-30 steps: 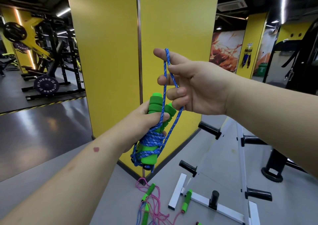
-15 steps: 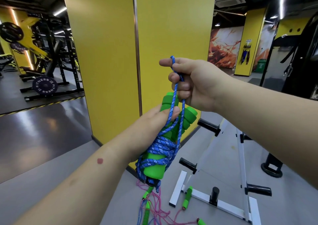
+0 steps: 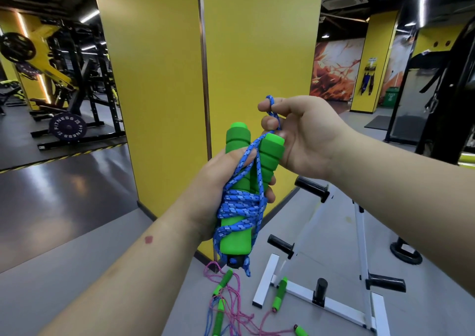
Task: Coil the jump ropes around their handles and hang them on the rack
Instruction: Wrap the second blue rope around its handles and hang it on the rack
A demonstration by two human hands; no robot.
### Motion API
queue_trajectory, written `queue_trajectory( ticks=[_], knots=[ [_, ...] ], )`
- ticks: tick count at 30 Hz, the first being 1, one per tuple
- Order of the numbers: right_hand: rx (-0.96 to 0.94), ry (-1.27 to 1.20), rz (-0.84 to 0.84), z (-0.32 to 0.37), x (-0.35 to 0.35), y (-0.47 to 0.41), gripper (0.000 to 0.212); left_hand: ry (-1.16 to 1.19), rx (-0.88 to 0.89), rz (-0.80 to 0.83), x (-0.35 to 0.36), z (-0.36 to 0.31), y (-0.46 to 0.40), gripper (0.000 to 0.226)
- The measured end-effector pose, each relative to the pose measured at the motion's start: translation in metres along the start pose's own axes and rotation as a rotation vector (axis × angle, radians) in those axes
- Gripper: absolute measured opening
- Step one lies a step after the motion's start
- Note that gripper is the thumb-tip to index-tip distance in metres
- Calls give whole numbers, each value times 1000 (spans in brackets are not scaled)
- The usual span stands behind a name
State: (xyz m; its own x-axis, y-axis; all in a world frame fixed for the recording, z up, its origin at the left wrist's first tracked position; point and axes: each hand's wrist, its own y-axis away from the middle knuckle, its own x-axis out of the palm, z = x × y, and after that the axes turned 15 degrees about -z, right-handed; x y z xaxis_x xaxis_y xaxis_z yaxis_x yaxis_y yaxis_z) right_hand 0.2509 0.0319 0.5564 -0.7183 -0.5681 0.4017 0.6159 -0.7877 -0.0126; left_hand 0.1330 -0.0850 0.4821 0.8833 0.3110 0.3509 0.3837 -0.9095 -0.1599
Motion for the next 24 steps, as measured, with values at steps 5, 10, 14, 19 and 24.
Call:
queue_trajectory(
  ticks=[5,10,14,19,24],
  knots=[
    [36,-17,31,-5,-5,3,14,79,-26,59,3,0,4,46],
    [3,22,71,-7,-9,3,19,206,-65,81,3,1,5,54],
    [-63,90,118,-6,-10,7,19,283,-42,63,0,-3,2,56],
    [-185,244,183,-3,-10,10,19,274,6,-61,2,-10,2,42],
    [-321,497,246,1,-12,18,19,153,-12,-285,0,-12,-2,36]
  ],
)
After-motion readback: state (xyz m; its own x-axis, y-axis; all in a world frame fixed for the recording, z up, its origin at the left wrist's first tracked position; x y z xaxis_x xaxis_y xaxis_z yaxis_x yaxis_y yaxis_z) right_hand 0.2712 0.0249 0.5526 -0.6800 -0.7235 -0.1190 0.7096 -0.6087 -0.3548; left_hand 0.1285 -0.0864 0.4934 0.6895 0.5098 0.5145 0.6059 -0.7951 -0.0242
